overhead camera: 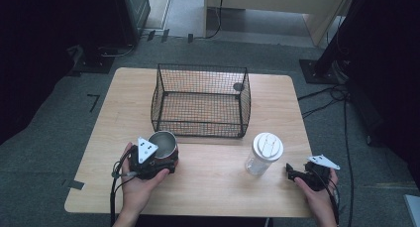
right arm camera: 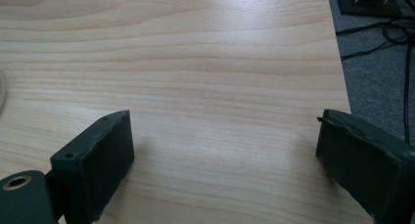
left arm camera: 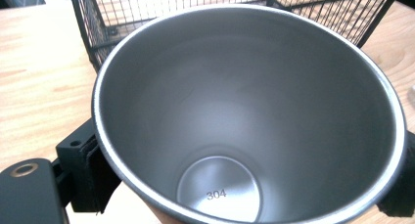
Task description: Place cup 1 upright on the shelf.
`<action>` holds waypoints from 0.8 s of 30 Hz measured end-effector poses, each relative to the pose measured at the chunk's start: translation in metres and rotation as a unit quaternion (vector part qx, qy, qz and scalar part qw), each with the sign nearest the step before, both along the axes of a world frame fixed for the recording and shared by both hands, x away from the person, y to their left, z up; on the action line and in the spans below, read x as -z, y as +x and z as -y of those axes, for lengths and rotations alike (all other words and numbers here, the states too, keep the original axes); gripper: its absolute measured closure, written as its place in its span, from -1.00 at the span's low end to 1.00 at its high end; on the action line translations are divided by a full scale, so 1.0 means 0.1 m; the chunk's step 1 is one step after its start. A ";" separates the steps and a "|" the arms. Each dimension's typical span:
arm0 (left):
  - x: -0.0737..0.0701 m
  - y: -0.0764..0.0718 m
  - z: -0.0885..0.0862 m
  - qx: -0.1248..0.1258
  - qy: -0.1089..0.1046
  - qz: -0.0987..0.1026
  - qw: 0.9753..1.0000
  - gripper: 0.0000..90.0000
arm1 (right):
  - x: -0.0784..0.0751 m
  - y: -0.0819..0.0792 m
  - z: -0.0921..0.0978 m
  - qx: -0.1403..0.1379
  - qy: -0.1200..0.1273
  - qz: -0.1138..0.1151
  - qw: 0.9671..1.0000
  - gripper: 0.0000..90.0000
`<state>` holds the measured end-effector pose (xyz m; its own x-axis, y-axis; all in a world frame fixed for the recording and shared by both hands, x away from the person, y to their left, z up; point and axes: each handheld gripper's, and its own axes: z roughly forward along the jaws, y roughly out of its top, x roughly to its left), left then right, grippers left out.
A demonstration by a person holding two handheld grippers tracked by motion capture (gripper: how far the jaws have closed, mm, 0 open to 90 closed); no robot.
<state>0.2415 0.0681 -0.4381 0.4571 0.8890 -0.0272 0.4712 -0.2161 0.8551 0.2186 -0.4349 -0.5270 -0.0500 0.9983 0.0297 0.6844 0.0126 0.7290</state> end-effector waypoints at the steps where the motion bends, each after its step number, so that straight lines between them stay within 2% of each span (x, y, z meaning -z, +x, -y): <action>1: -0.01 0.00 0.00 0.000 -0.002 0.002 1.000 -0.82 | 0.00 0.00 0.00 0.000 0.000 0.000 1.000 -0.85; 12: -0.17 0.07 0.01 -0.006 -0.016 0.022 1.000 -0.82 | 0.00 0.00 0.00 0.000 0.000 0.000 1.000 -0.85; 24: -0.41 0.16 0.10 0.006 -0.021 0.056 0.998 -0.82 | 0.00 0.00 0.00 0.000 0.000 0.000 1.000 -0.85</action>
